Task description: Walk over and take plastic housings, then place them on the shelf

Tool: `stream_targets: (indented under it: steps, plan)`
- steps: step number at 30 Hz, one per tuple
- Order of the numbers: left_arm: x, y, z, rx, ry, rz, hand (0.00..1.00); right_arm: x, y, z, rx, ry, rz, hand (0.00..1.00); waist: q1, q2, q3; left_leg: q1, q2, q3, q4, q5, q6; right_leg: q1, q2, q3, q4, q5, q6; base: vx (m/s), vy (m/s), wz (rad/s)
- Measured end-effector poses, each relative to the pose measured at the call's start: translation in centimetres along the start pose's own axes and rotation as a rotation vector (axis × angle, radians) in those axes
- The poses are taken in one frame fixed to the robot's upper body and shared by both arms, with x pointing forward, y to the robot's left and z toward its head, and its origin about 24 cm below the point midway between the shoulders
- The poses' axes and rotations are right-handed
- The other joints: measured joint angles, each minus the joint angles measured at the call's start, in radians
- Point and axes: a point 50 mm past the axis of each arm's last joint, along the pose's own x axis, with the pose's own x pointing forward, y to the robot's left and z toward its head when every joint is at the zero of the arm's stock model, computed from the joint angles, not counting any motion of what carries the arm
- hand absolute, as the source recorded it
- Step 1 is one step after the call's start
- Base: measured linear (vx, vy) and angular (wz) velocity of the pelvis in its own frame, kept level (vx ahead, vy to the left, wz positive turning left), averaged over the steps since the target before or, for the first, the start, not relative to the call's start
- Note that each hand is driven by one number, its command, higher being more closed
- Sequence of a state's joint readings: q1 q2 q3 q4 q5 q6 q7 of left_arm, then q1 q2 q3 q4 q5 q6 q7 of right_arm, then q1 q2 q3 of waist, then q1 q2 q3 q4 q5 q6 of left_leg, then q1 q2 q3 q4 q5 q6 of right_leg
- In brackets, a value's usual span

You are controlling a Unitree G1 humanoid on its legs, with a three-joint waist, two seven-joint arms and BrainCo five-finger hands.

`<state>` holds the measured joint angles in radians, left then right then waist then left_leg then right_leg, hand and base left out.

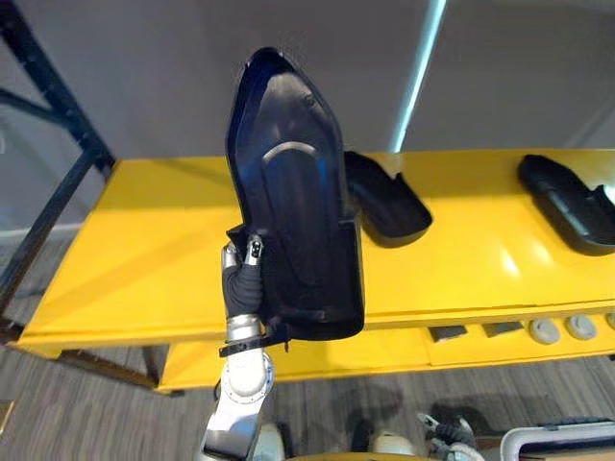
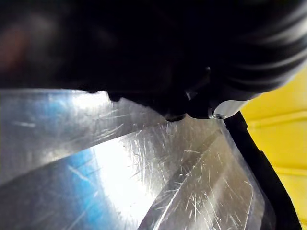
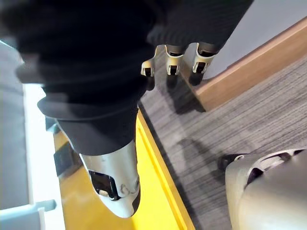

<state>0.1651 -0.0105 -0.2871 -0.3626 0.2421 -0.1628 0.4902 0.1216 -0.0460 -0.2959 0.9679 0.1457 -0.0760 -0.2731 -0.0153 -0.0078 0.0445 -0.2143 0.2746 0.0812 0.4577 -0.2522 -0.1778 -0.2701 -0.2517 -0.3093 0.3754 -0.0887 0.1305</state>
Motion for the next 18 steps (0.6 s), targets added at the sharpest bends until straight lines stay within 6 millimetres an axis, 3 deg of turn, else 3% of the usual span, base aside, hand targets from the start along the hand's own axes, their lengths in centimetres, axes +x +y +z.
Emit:
stream_targets:
  steps: [1, 2, 3, 4, 5, 7, 8, 9, 10, 11, 13, 18]
  plan:
    - [0.3, 0.0, 0.0, 0.0, -0.011, -0.011, 1.0, 0.0, 0.6, 0.0, 0.004, 0.009, 0.012, 0.0, 0.0, -0.023, 0.006, -0.008, -0.036, 0.021, 0.022, -0.027, 0.004, -0.011, -0.027, 0.036, -0.03, 0.048, 0.026, -0.08, 0.497, -0.24]
    - [0.5, 0.3, -0.1, 0.024, -0.02, -0.012, 1.0, -0.4, 1.6, -0.3, 0.012, 0.021, 0.038, 0.0, 0.005, -0.037, 0.015, -0.037, -0.048, 0.04, 0.088, -0.059, 0.044, 0.008, -0.028, 0.057, -0.103, 0.121, 0.039, -0.09, 0.49, -0.37]
    - [0.6, 0.6, -0.2, 0.036, -0.024, -0.009, 1.0, -0.5, 2.2, -0.4, 0.011, 0.023, 0.054, 0.0, 0.009, -0.038, 0.018, -0.057, -0.047, 0.053, 0.13, -0.074, 0.052, 0.012, -0.025, 0.07, -0.138, 0.154, 0.042, -0.12, 0.474, -0.65]
    - [0.7, 1.1, -0.3, 0.055, -0.026, 0.001, 1.0, -0.8, 3.2, -0.5, -0.009, 0.026, 0.09, 0.0, 0.018, -0.037, 0.021, -0.088, -0.043, 0.093, 0.2, -0.102, 0.073, 0.014, -0.022, 0.095, -0.205, 0.214, 0.022, -0.15, 0.459, -0.8]
    - [0.8, 1.3, -0.3, 0.061, -0.029, 0.007, 1.0, -0.7, 3.7, 0.1, -0.038, 0.003, 0.116, 0.0, 0.025, -0.036, 0.022, -0.092, -0.034, 0.138, 0.208, -0.139, 0.109, 0.011, -0.019, 0.093, -0.245, 0.235, -0.025, -0.16, 0.425, -0.8]
    - [0.8, 1.7, -0.6, 0.079, -0.014, 0.022, 1.0, -0.7, 4.4, 0.3, -0.07, 0.0, 0.14, 0.0, 0.029, -0.037, 0.023, -0.093, -0.032, 0.177, 0.194, -0.133, 0.13, -0.007, 0.015, 0.08, -0.173, 0.194, -0.035, -0.13, 0.323, -0.71]
    - [0.6, 1.9, -0.9, 0.086, 0.001, 0.024, 1.0, -0.8, 4.5, 0.3, -0.082, -0.004, 0.148, 0.0, 0.03, -0.037, 0.023, -0.075, -0.04, 0.201, 0.157, -0.114, 0.148, -0.006, 0.059, 0.097, -0.099, 0.11, 0.012, -0.11, 0.271, -0.64]
    - [0.4, 1.8, -1.0, 0.086, 0.01, 0.018, 1.0, -0.8, 4.7, 0.4, -0.087, -0.008, 0.154, 0.0, 0.029, -0.038, 0.023, -0.057, -0.052, 0.213, 0.122, -0.096, 0.154, -0.005, 0.098, 0.13, -0.051, 0.039, 0.024, -0.07, 0.178, -0.36]
    - [0.4, 1.7, -1.1, 0.085, 0.014, 0.013, 1.0, -0.8, 4.6, 0.4, -0.086, -0.011, 0.155, 0.0, 0.027, -0.037, 0.023, -0.046, -0.062, 0.221, 0.094, -0.081, 0.16, -0.002, 0.125, 0.155, -0.024, -0.006, 0.019, -0.05, 0.067, 0.02]
    - [0.3, 1.5, -1.2, 0.082, 0.02, -0.004, 1.0, -0.8, 4.3, 0.1, -0.087, -0.006, 0.15, 0.0, 0.015, -0.038, 0.023, -0.021, -0.099, 0.219, 0.023, -0.043, 0.167, 0.013, 0.177, 0.213, 0.004, -0.077, -0.027, -0.04, 0.033, 0.25]
    - [0.2, 1.3, -1.2, 0.072, 0.024, -0.012, 1.0, -0.8, 3.9, -0.1, -0.091, -0.001, 0.138, 0.0, -0.003, -0.04, 0.026, -0.013, -0.133, 0.194, -0.018, -0.021, 0.169, 0.025, 0.187, 0.248, -0.008, -0.09, -0.066, -0.03, 0.008, 0.46]
    - [0.0, 0.9, -1.2, 0.055, 0.041, -0.021, 1.0, -0.9, 3.3, -0.5, -0.049, 0.008, 0.114, 0.0, 0.005, -0.037, 0.035, 0.031, -0.152, 0.164, -0.093, 0.038, 0.154, 0.076, 0.178, 0.214, -0.031, -0.078, -0.078, 0.03, -0.053, 0.28]
